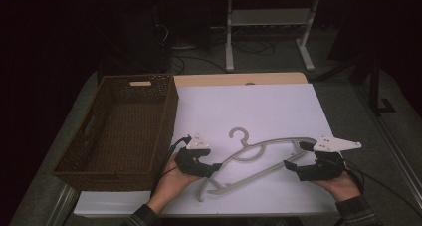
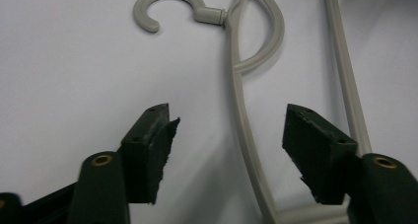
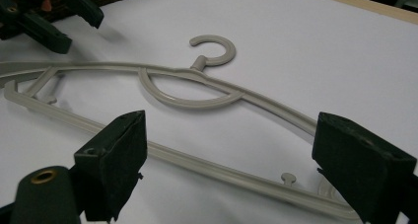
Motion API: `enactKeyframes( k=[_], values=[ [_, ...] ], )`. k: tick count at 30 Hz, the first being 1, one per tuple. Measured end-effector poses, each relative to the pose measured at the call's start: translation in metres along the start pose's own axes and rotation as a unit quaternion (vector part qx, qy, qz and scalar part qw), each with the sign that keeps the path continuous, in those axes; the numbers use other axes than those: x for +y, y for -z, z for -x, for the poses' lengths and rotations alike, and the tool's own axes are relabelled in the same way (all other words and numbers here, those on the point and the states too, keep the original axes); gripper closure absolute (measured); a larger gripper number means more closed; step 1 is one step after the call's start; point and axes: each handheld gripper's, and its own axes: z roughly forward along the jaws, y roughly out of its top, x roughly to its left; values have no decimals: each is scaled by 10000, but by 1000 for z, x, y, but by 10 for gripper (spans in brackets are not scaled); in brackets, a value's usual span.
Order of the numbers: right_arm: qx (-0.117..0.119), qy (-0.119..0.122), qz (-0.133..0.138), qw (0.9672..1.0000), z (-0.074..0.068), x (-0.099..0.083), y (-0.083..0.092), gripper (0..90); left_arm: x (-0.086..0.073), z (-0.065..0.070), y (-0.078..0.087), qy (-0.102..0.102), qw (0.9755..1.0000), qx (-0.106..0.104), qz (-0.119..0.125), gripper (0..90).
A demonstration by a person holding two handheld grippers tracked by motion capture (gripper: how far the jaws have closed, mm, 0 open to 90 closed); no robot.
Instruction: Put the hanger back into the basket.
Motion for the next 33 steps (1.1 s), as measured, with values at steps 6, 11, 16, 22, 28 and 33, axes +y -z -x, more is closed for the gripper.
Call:
enactKeyframes(
  k=[6, 11, 16, 22, 28, 33],
  values=[
    [-16, -37, 8, 10000, 1, -1, 1, 129, 8, 1, -17, -102, 9998, -69, -160, 475],
    [-30, -35, 12, 10000, 2, -1, 1, 129, 9, 5, -25, -195, 9993, -44, -306, 536],
    [-25, -23, 4, 10000, 2, -1, 1, 129, 10, 8, -31, -283, 9988, -11, -401, 592],
    [-23, -12, 12, 10000, 0, 0, 0, 130, 9, 11, -35, -358, 9978, 12, -551, 663],
    [-16, -41, 43, 10000, 0, 1, 1, 130, 9, 13, -37, -404, 9973, 106, -597, 714],
    [-23, -51, 49, 10000, 0, 1, 2, 131, 10, 15, -38, -414, 9972, 134, -611, 784]
  ],
)
